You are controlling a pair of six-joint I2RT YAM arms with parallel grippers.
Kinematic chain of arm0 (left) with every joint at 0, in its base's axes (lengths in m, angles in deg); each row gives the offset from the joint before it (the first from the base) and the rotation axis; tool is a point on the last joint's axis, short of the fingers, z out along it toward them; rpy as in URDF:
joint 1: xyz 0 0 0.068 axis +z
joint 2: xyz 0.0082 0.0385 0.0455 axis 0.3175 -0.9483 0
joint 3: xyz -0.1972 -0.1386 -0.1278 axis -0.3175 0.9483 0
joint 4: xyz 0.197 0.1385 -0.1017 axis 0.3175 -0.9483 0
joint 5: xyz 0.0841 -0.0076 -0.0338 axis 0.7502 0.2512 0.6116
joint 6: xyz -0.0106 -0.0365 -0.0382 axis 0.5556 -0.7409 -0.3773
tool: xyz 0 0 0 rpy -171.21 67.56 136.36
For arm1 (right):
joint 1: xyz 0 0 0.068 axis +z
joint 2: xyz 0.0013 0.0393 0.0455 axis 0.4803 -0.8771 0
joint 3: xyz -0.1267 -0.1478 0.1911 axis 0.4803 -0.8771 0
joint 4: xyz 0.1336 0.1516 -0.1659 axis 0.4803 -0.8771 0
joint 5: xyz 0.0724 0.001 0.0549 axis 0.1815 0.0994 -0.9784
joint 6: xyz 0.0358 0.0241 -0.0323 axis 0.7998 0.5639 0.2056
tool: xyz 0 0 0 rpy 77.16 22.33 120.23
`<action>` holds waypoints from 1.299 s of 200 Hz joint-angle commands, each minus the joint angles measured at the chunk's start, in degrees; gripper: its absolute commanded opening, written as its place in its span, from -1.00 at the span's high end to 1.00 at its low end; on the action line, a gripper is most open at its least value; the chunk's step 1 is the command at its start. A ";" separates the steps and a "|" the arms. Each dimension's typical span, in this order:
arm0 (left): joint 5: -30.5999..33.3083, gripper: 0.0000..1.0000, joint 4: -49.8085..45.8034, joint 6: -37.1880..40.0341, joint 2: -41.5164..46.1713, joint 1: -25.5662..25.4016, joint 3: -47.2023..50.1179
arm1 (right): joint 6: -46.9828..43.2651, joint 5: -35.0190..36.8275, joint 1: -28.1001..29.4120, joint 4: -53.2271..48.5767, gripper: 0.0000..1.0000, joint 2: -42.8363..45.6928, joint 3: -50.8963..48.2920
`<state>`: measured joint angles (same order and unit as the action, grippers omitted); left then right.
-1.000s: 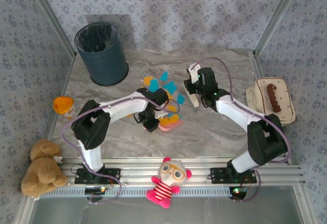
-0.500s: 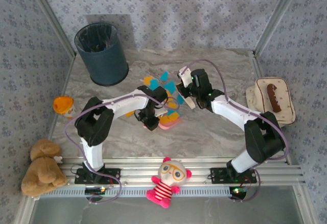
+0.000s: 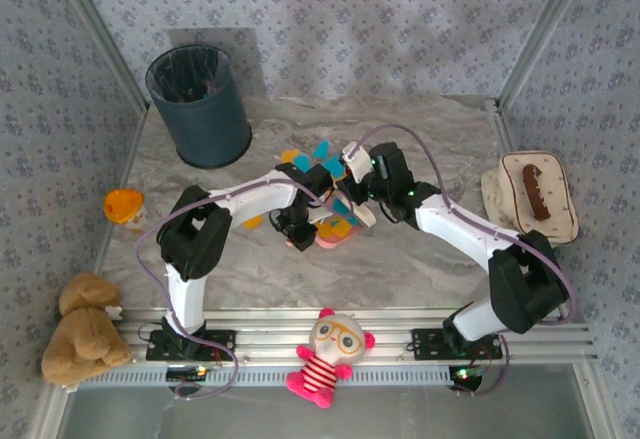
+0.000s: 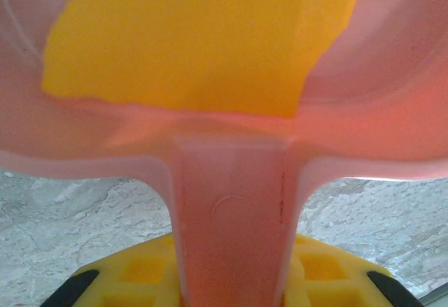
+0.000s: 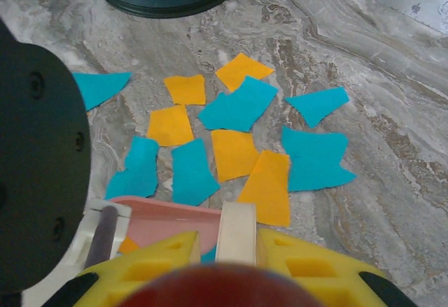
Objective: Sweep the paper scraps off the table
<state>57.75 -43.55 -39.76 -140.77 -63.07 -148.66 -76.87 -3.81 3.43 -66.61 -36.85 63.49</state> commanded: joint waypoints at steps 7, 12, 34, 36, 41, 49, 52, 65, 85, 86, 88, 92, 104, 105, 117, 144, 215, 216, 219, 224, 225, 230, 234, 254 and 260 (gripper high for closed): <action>-0.54 1.00 -1.67 -0.41 -0.77 0.35 -2.12 | 2.66 -3.69 0.82 -3.01 1.00 3.19 -1.18; -0.55 1.00 -1.53 -0.38 -0.67 0.33 -2.12 | 2.83 -3.66 0.99 -2.88 1.00 3.67 -1.26; -0.84 1.00 -1.37 -0.14 -0.41 0.30 -2.09 | 3.77 -1.82 0.93 -1.08 1.00 5.14 -2.31; -0.88 1.00 -1.37 -0.01 -0.34 0.29 -2.11 | 3.91 -1.50 0.96 -0.91 1.00 5.23 -2.31; -0.94 1.00 -1.37 0.03 -0.25 0.21 -2.05 | 4.19 -0.64 0.91 -0.41 1.00 5.46 -2.55; -0.92 1.00 -1.32 0.14 0.01 0.24 -1.88 | 4.69 0.79 0.91 0.20 1.00 5.81 -2.73; -0.89 1.00 -1.34 0.19 0.14 0.22 -1.86 | 4.93 1.42 0.95 0.57 1.00 5.86 -2.85; -0.89 1.00 -1.26 0.32 0.51 0.21 -1.61 | 5.97 3.71 0.97 2.21 1.00 6.58 -3.52; -0.92 1.00 -1.29 0.62 1.21 0.15 -1.12 | 6.84 6.55 1.10 4.19 1.00 7.77 -4.50; -0.90 1.00 -1.29 0.60 1.24 0.16 -1.09 | 6.87 6.72 1.14 4.28 1.00 7.83 -4.60; -0.89 1.00 -1.29 0.59 1.32 0.15 -1.07 | 6.93 6.97 1.10 4.45 1.00 7.93 -4.68; -0.93 1.00 -1.29 0.70 1.42 0.21 -1.03 | 6.97 7.76 1.10 4.73 1.00 8.12 -4.79; -1.36 1.00 -1.74 1.10 1.61 0.15 -0.78 | 7.41 10.74 1.25 5.32 1.00 8.55 -5.11; -1.39 1.00 -1.78 1.11 1.62 0.16 -0.79 | 7.46 10.97 1.25 5.41 1.00 8.57 -5.09; -1.58 1.00 -2.04 1.43 1.53 0.00 -0.51 | 7.73 13.94 1.23 5.85 1.00 8.69 -5.36; -2.11 1.00 -1.54 1.73 1.53 -0.05 -0.01 | 7.76 17.44 1.23 5.95 1.00 7.71 -5.18; -3.29 1.00 0.26 1.67 1.80 -0.21 0.26 | 8.21 9.70 1.50 3.16 1.00 2.78 -2.05; -3.32 1.00 0.28 1.65 1.79 -0.20 0.26 | 8.21 9.49 1.51 3.19 1.00 2.75 -2.01; -3.35 1.00 0.36 1.67 1.79 -0.21 0.26 | 8.21 9.04 1.49 3.17 1.00 2.77 -2.01; -3.28 1.00 0.46 1.70 1.79 -0.19 0.31 | 8.22 8.19 1.49 3.08 1.00 2.74 -1.98; -3.32 1.00 0.51 1.71 1.79 -0.19 0.28 | 8.26 8.03 1.51 3.06 1.00 2.73 -1.98; -3.30 1.00 0.60 1.66 1.80 -0.18 0.32 | 8.22 7.08 1.46 2.85 1.00 2.88 -1.91; -3.33 1.00 0.66 1.67 1.81 -0.22 0.26 | 8.12 6.37 1.52 2.72 1.00 2.94 -1.82; -3.21 1.00 0.99 1.77 2.04 -0.20 0.26 | 8.12 4.37 1.50 2.99 1.00 3.98 -2.20; -3.30 1.00 1.00 1.89 2.18 -0.20 0.30 | 8.20 4.35 1.49 3.31 1.00 4.47 -2.53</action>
<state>55.93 -42.81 -38.91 -140.71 -63.13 -148.77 -69.72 5.10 4.33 -63.20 -33.84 59.47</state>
